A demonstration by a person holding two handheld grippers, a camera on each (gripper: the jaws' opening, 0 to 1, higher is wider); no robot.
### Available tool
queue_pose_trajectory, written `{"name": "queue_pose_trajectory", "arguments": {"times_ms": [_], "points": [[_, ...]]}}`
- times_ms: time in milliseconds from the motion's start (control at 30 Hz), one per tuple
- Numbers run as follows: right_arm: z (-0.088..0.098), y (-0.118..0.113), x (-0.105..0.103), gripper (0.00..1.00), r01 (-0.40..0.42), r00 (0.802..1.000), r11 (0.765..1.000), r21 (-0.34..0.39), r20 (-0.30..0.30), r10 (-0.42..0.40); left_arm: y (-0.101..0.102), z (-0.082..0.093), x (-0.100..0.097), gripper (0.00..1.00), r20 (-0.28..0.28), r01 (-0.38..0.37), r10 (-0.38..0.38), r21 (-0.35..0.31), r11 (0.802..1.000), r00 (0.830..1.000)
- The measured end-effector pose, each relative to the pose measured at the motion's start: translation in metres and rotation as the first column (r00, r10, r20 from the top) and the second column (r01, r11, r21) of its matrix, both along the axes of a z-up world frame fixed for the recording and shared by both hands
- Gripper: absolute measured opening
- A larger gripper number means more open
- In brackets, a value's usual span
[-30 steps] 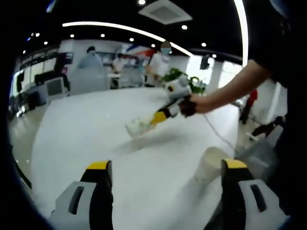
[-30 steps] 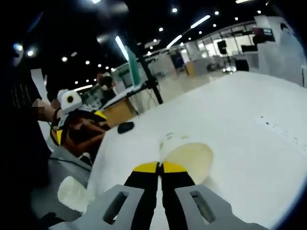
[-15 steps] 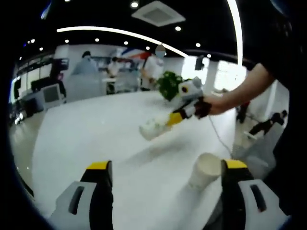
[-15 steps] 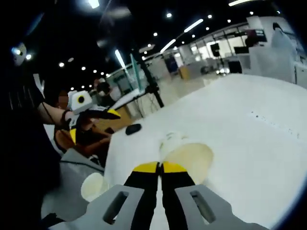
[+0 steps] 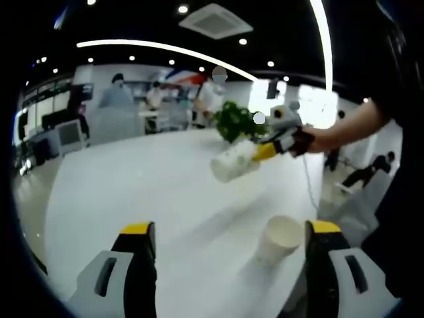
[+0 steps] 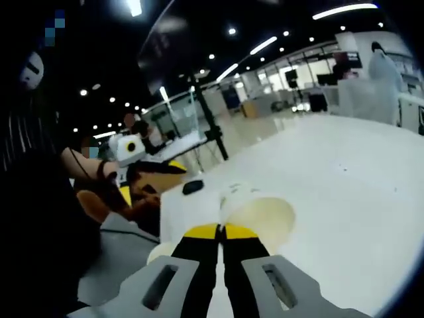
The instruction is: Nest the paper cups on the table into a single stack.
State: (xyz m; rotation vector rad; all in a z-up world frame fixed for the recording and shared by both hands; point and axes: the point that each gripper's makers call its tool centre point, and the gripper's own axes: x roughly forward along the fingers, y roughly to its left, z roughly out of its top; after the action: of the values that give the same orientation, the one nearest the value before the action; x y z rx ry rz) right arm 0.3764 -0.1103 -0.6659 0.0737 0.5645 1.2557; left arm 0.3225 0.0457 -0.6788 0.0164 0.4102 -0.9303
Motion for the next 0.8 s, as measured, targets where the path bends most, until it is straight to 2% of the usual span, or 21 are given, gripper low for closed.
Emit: {"name": "queue_pose_trajectory", "arguments": {"times_ms": [67,100,167,367,567,800], "points": [[0.005,-0.003,-0.002,0.00,0.002,1.000,1.000,0.002,0.004,-0.002,-0.003,0.000,-0.001,0.92,0.000,0.003,-0.003,0.001,1.000,1.000],[0.009,-0.003,-0.005,0.00,0.005,1.000,1.000,0.010,-0.020,-0.005,-0.003,0.000,-0.002,0.92,0.001,0.005,-0.005,0.003,1.000,1.000],[0.015,-0.004,-0.009,0.00,0.003,1.000,1.000,0.015,-0.025,-0.003,-0.006,0.000,-0.003,0.92,0.002,0.009,-0.009,0.001,1.000,1.000],[0.034,-0.009,-0.021,0.00,-0.014,0.999,0.999,-0.031,0.036,0.015,-0.008,0.000,-0.005,0.92,0.002,0.014,-0.014,0.005,1.000,1.000],[0.048,-0.009,-0.032,0.00,-0.036,0.998,0.998,-0.059,0.040,0.039,-0.008,-0.001,-0.007,0.92,-0.004,0.017,-0.017,0.005,1.000,1.000],[0.070,0.002,-0.045,0.00,-0.075,0.995,0.993,-0.089,0.059,0.081,-0.010,-0.002,-0.009,0.92,-0.004,0.023,-0.023,0.001,1.000,1.000]]}}
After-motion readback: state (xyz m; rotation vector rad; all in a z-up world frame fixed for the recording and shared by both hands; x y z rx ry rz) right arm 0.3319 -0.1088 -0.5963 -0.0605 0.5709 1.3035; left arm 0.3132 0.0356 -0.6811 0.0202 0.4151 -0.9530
